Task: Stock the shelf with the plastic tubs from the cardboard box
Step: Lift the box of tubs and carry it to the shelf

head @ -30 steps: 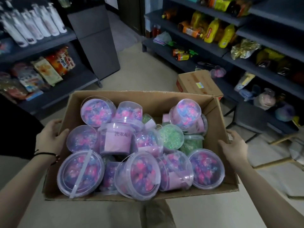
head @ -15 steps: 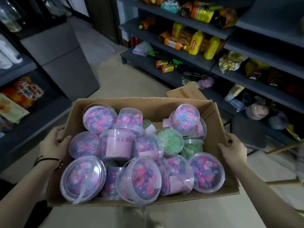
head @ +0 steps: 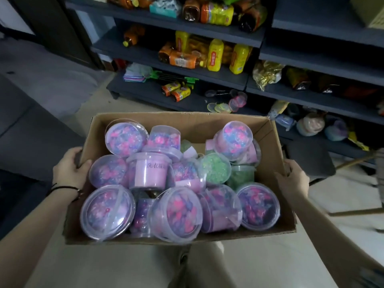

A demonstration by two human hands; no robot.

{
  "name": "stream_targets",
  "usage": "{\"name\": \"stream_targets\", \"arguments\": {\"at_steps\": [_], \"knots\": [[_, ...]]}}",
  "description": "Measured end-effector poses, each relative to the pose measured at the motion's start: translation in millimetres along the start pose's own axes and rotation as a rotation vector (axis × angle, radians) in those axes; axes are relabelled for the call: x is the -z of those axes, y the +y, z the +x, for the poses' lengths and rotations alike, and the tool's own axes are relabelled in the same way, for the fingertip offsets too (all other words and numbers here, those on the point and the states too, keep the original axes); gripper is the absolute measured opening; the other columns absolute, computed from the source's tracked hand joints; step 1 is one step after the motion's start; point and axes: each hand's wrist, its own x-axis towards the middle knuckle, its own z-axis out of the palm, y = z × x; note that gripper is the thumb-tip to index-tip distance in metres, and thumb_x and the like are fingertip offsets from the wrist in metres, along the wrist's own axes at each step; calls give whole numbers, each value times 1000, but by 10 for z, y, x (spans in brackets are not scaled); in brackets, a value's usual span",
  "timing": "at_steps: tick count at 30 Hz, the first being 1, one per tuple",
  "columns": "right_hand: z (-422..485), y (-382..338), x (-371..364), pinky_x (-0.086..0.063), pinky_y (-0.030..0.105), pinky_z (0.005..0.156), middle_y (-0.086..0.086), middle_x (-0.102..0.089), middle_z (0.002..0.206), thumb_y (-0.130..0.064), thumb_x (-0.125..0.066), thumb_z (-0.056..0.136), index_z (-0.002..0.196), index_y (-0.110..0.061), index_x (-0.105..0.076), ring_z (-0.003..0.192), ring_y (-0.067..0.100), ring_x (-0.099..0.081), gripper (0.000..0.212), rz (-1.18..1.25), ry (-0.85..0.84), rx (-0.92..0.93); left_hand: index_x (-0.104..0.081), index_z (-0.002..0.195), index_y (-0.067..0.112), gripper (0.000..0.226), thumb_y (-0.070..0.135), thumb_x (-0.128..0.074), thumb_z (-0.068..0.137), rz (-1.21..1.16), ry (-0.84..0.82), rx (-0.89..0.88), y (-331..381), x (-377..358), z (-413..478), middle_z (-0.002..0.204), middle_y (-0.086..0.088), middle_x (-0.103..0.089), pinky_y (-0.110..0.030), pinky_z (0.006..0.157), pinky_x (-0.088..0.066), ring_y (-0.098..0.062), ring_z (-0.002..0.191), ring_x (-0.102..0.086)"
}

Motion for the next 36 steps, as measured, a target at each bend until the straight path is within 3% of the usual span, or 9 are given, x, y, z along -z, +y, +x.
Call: {"name": "stream_targets", "arguments": {"at_steps": [6, 12, 16, 21, 25, 30, 36], "knots": [[558, -212, -394, -40, 28, 71, 12, -71, 94, -7, -67, 80, 116, -15, -63, 75, 21, -55, 37, 54, 108, -74, -57, 123, 12, 38, 10, -66, 86, -33, -96, -12, 504, -534, 1088, 101, -19, -63, -38, 88, -42, -37, 97, -59], [1144, -280, -801, -45, 35, 75, 17, -70, 97, -7, -67, 81, 118, -15, -60, 85, 34, -63, 39, 30, 172, -212, -55, 125, 13, 36, 11, -62, 89, -45, -193, -82, 1039, -1189, 2094, 103, -20, -64, -38, 83, -40, -34, 94, -57], [1461, -371, -937, -39, 29, 73, 17, -70, 97, -6, -65, 82, 120, -17, -60, 89, 35, -63, 40, 25, 200, -314, -52, 126, 9, 34, 7, -56, 93, -69, -288, -148, 1499, -1542, 2632, 101, -12, -56, -34, 80, -34, -25, 89, -48], [1775, -464, -1109, -36, 29, 69, 14, -69, 90, -6, -65, 83, 118, -19, -60, 72, 25, -53, 38, 26, 254, -393, -51, 127, 4, 36, 2, -56, 91, -67, -361, -221, 1884, -2045, 3292, 108, -27, -60, -37, 80, -37, -36, 93, -54], [1985, -537, -1298, -38, 30, 68, 18, -72, 89, -3, -66, 81, 116, -18, -61, 82, 34, -65, 39, 57, 308, -466, -50, 128, 5, 39, 0, -58, 90, -105, -443, -263, 2081, -2539, 3810, 116, -24, -60, -45, 91, -42, -40, 101, -57], [2148, -601, -1603, -47, 34, 77, 16, -73, 97, -3, -64, 82, 120, -20, -60, 90, 32, -67, 42, 114, 376, -578, -53, 126, 15, 39, 12, -63, 88, 20, -492, -385, 2403, -3171, 4486, 108, -22, -65, -43, 85, -43, -40, 99, -59], [2284, -436, -1923, -44, 29, 72, 13, -73, 93, -2, -65, 80, 115, -24, -62, 86, 29, -67, 41, 138, 472, -668, -52, 126, 16, 42, 12, -65, 87, 42, -536, -494, 2709, -3891, 4866, 106, -22, -65, -47, 86, -45, -39, 96, -62]]}}
